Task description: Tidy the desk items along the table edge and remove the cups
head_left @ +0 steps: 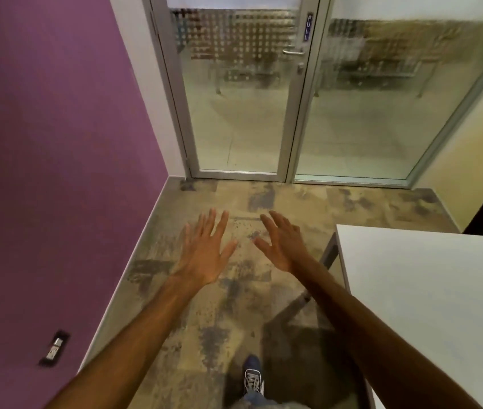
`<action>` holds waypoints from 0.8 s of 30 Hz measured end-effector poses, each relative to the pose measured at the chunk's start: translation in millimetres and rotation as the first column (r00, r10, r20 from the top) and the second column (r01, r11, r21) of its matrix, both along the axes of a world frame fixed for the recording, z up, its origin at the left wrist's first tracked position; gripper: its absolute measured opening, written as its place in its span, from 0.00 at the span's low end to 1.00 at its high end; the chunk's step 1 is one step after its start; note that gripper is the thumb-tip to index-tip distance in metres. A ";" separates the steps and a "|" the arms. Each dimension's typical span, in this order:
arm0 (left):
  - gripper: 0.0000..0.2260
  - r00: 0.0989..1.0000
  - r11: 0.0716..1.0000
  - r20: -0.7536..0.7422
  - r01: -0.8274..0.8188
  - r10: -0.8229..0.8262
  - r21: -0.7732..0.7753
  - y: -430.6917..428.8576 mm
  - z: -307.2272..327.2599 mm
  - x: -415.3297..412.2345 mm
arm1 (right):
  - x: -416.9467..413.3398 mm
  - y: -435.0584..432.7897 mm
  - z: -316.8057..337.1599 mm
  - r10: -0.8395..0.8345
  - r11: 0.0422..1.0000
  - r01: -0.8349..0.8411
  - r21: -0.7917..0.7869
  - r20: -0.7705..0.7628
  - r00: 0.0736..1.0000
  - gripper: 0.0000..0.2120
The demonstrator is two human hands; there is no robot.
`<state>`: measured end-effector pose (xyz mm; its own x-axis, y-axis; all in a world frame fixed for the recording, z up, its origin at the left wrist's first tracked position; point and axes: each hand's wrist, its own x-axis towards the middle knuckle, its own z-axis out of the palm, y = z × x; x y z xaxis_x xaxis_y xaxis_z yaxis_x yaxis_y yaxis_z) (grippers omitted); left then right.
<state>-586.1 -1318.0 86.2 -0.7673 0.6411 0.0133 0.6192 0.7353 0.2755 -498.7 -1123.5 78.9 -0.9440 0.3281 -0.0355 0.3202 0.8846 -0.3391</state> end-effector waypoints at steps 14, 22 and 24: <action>0.30 0.985 0.985 -0.055 0.165 -0.162 0.058 201.7 26.4 -182.3 | -151.2 188.7 27.4 -0.150 0.988 0.154 0.029 -0.090 0.984 0.31; 0.31 0.957 0.955 -0.067 0.288 -0.283 0.068 317.7 15.4 -308.2 | -246.2 290.9 16.2 -0.293 0.955 0.295 0.022 -0.087 0.952 0.31; 0.31 0.939 0.938 -0.070 0.341 -0.337 0.060 352.7 16.4 -336.4 | -264.8 320.7 15.1 -0.350 0.936 0.352 0.018 -0.078 0.934 0.31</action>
